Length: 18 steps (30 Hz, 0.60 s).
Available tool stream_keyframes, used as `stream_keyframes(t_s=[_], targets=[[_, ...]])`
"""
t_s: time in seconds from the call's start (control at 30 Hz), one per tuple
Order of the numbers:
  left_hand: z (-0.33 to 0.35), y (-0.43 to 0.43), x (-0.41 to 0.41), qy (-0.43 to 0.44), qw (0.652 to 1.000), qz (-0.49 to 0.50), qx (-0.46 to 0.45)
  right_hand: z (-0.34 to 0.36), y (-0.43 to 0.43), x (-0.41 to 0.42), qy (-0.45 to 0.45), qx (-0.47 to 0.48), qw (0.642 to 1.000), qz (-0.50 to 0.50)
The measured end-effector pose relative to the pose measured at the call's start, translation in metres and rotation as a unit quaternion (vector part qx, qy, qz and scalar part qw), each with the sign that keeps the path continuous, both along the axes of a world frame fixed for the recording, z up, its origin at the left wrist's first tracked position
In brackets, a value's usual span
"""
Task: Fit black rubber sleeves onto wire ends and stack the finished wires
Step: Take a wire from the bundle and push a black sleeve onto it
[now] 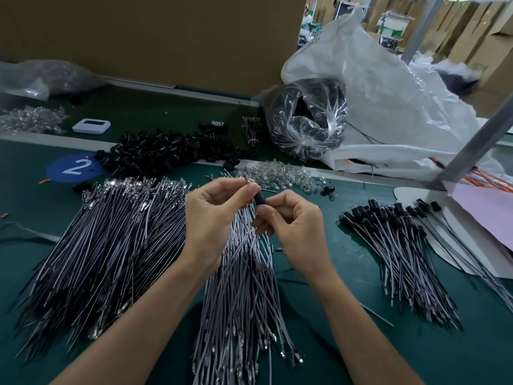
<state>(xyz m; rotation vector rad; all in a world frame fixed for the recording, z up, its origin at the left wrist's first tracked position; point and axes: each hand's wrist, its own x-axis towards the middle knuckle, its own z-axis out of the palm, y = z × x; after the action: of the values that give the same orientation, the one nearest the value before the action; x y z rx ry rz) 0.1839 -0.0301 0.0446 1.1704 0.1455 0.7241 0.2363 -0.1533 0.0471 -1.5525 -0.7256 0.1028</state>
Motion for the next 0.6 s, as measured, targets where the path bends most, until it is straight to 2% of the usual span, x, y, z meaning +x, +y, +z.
stream_keyframes(t_s=[0.37,0.6], targets=[[0.0022,-0.0005,-0.0008,0.059,0.998,-0.032,-0.019,-0.0066,0.0028,-0.0024,-0.021,-0.022,0.999,-0.029],[0.0017,0.0005,-0.0006,0.056,0.998,-0.029,-0.021,-0.0085,0.004,-0.0025,-0.025,-0.03,0.999,-0.031]])
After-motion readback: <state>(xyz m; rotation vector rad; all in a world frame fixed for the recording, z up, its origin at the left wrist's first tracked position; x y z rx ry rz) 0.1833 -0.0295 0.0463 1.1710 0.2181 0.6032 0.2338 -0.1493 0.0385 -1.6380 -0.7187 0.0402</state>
